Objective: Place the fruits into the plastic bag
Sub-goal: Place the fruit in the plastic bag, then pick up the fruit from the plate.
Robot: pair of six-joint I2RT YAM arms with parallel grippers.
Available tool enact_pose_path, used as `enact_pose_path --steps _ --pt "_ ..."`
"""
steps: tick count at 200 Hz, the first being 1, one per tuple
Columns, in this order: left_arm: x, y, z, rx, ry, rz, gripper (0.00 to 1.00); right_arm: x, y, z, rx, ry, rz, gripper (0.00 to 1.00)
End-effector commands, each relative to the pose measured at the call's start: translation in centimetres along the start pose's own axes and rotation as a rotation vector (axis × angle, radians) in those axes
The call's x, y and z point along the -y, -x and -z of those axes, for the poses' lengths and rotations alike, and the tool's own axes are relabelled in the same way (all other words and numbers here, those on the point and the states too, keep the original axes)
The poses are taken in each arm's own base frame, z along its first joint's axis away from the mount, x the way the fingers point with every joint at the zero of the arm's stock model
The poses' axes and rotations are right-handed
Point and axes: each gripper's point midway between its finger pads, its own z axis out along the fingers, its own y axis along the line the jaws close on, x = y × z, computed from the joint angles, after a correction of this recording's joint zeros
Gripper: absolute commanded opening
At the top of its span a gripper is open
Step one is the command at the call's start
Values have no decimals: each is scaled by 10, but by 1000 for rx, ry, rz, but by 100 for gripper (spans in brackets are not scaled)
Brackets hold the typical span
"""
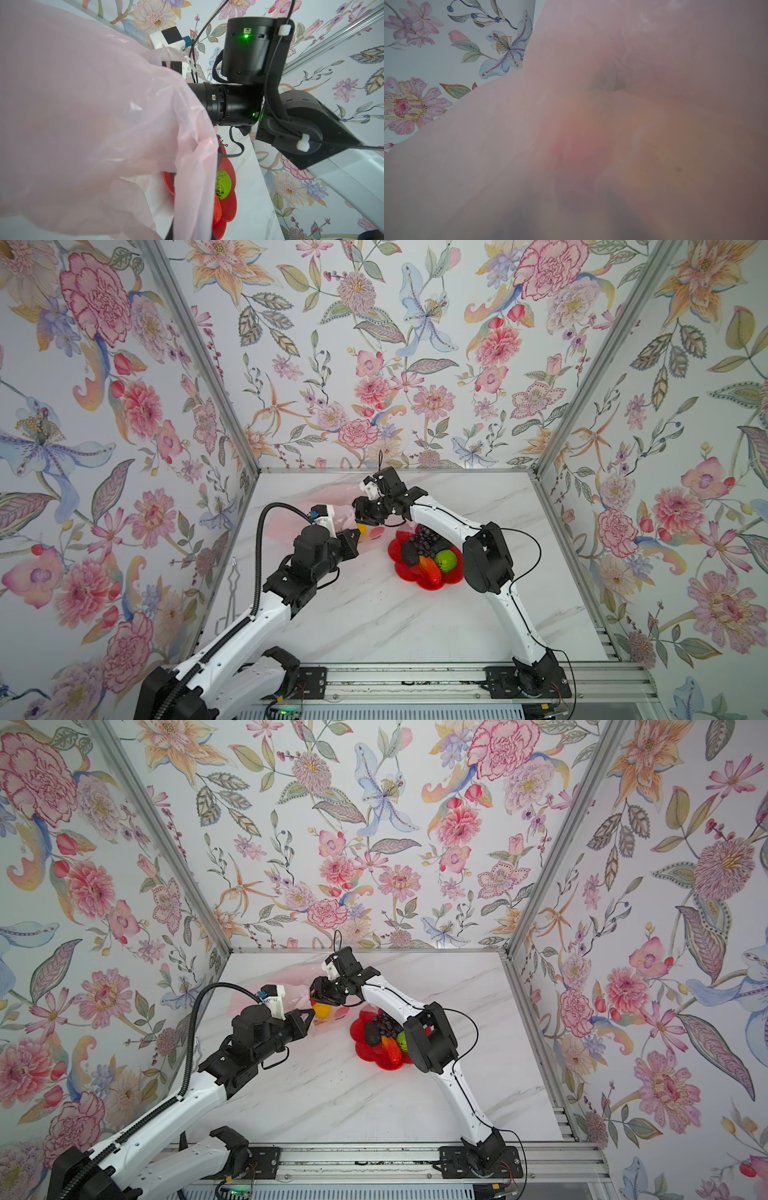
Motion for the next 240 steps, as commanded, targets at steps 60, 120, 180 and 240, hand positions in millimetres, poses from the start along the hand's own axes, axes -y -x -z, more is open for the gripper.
enact_pose_path --steps 60,120,180,240 --pt "-8 13 6 27 -19 21 0 -23 -28 76 0 -104 92 62" --pt "-15 11 7 29 -18 16 0 27 -91 156 -131 -473 174 64" --pt "-17 11 8 28 -12 2 0 81 -161 200 -358 -681 197 65" --pt "-21 10 12 46 -3 21 0 120 -191 205 -462 -782 169 64"
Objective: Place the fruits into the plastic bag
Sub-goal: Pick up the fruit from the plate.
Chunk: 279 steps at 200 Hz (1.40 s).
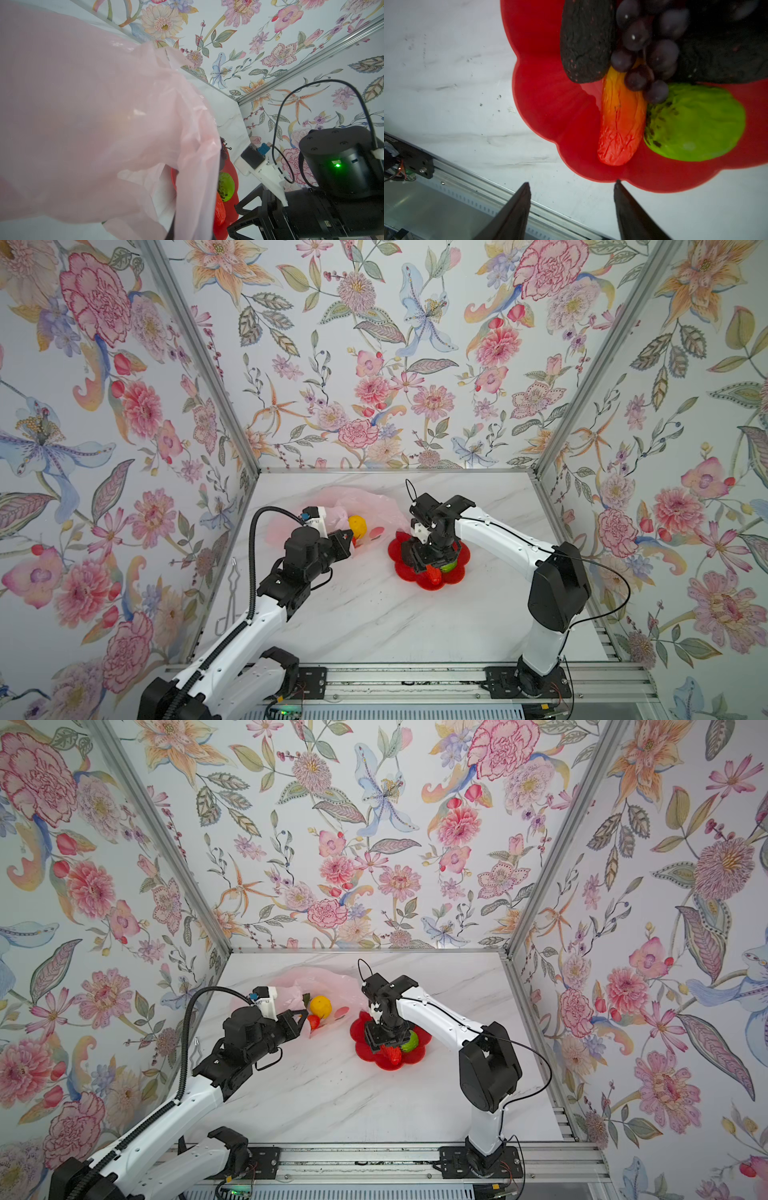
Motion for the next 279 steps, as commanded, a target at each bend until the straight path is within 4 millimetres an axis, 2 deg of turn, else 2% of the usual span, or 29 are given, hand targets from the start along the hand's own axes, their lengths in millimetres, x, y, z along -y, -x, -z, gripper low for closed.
enact_pose_path --steps 1,48,120,180,246,279 --pt "-1 6 5 36 -7 -4 0 14 -16 -4 -46 -62 19 64" --pt "-2 7 6 46 -2 12 0 23 -17 -18 -85 -112 27 63" --pt "-1 8 4 42 0 11 0 31 -8 -40 -107 -131 13 62" --pt "-1 9 4 44 2 10 0 33 1 -55 -114 -113 -20 53" --pt "-2 8 2 38 4 11 0 43 1 -66 -132 -136 -52 56" --pt "0 9 0 32 0 6 0 42 2 -68 -124 -127 -63 43"
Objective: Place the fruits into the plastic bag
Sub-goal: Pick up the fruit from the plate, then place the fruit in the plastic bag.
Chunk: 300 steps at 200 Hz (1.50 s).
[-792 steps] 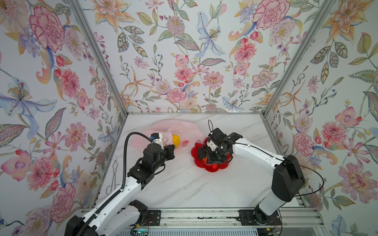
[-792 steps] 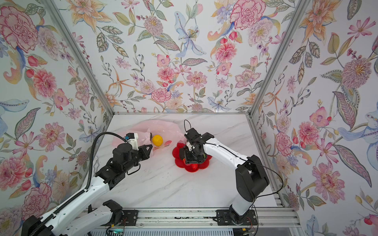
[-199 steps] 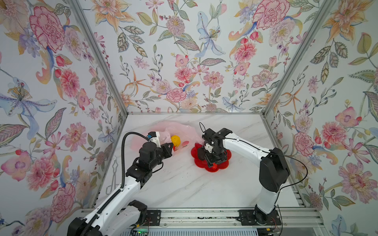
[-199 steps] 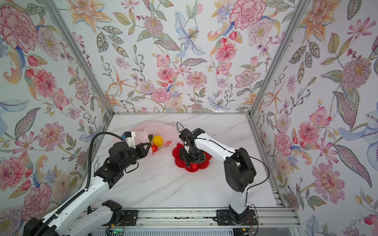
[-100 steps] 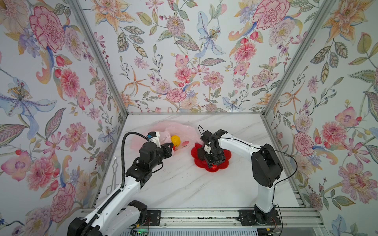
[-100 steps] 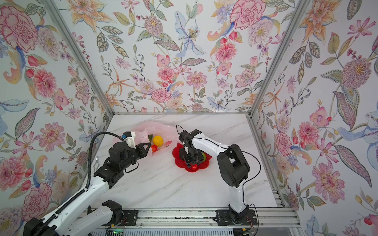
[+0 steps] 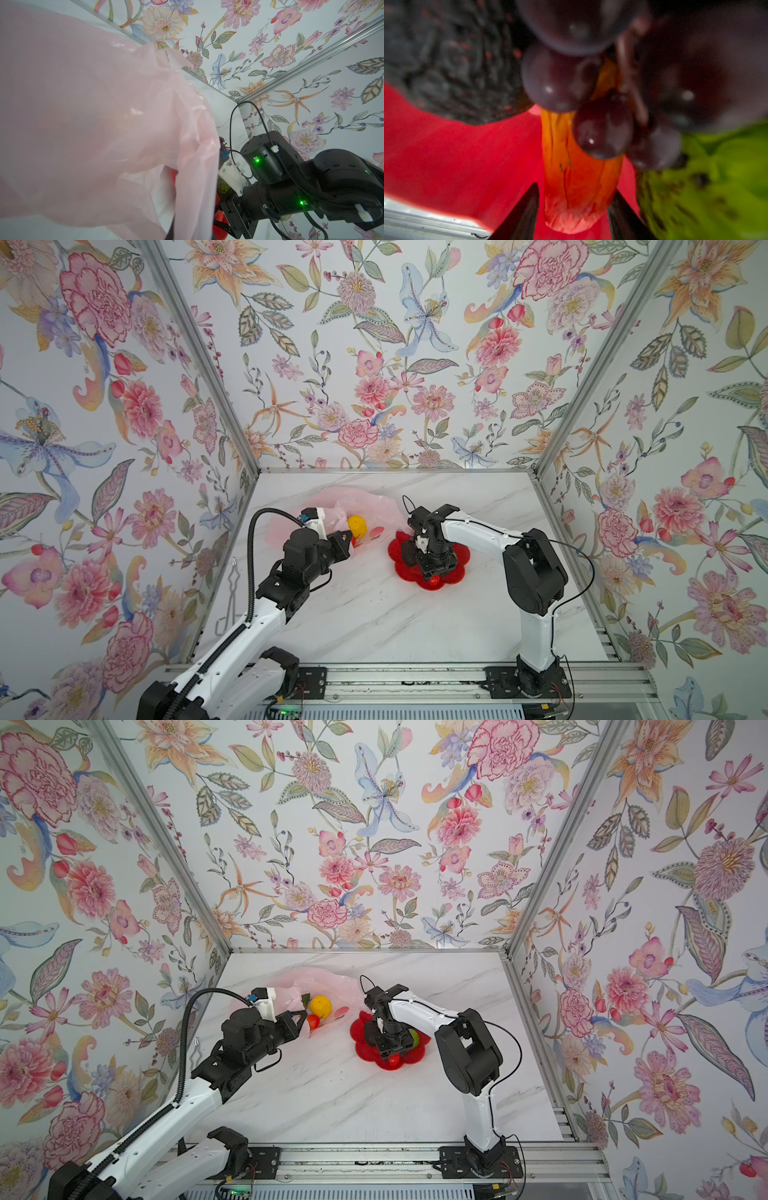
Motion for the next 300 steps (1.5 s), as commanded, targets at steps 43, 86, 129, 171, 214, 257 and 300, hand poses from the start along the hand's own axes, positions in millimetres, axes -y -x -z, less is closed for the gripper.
enact_pose_path --steps 43,86,129,171,214,257,300 --pt "2 10 -3 29 -4 1 0 5 -11 20 27 9 -43 30" --pt "4 12 -5 36 -12 -2 0 14 -41 47 22 23 -63 29" --pt "5 14 -3 46 -18 0 0 6 -45 83 87 144 -72 29" --pt "6 15 1 55 -19 8 0 -60 -10 128 193 361 74 29" --pt "6 12 5 58 -24 18 0 -118 28 132 189 473 184 29" --pt "14 8 8 54 -54 12 0 -151 57 119 165 533 218 29" --pt "27 -12 7 2 -90 -29 0 -176 82 114 159 605 211 29"
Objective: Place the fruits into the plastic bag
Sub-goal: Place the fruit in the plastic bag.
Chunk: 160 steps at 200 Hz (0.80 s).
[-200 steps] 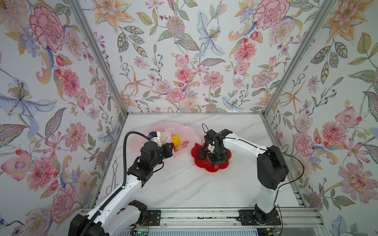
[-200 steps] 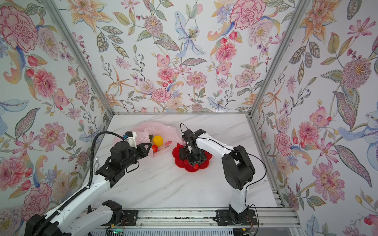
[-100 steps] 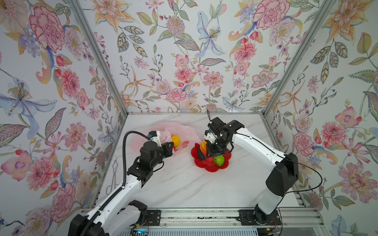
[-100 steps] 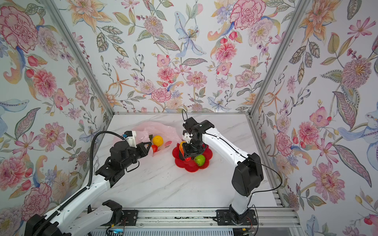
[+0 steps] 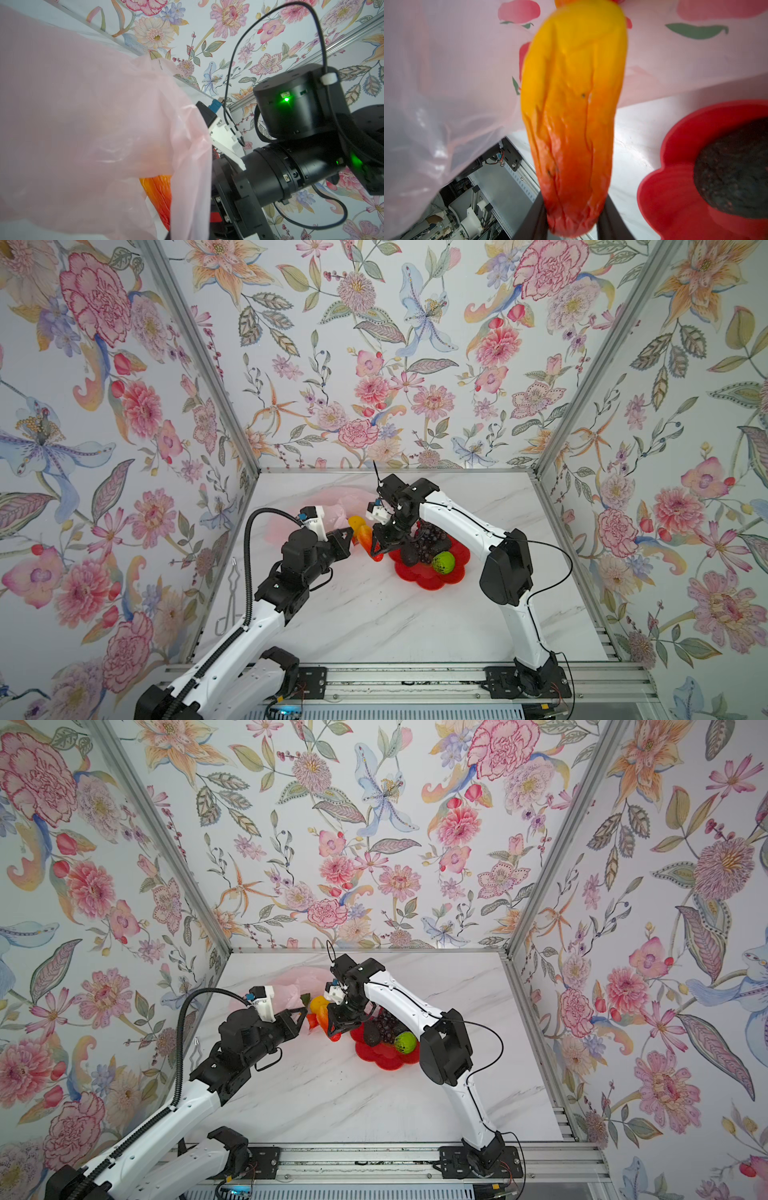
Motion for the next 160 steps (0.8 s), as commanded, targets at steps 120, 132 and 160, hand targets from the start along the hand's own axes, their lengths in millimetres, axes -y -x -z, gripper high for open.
enact_pose_path --steps 120,132,160 --pt "-2 -37 7 -53 -13 0 0 -15 102 -55 186 210 -140 48" --pt "-3 -37 8 -48 -13 12 0 -23 111 -52 216 248 -130 54" --pt "-8 -33 13 -32 25 23 0 -36 116 -37 250 287 -97 65"
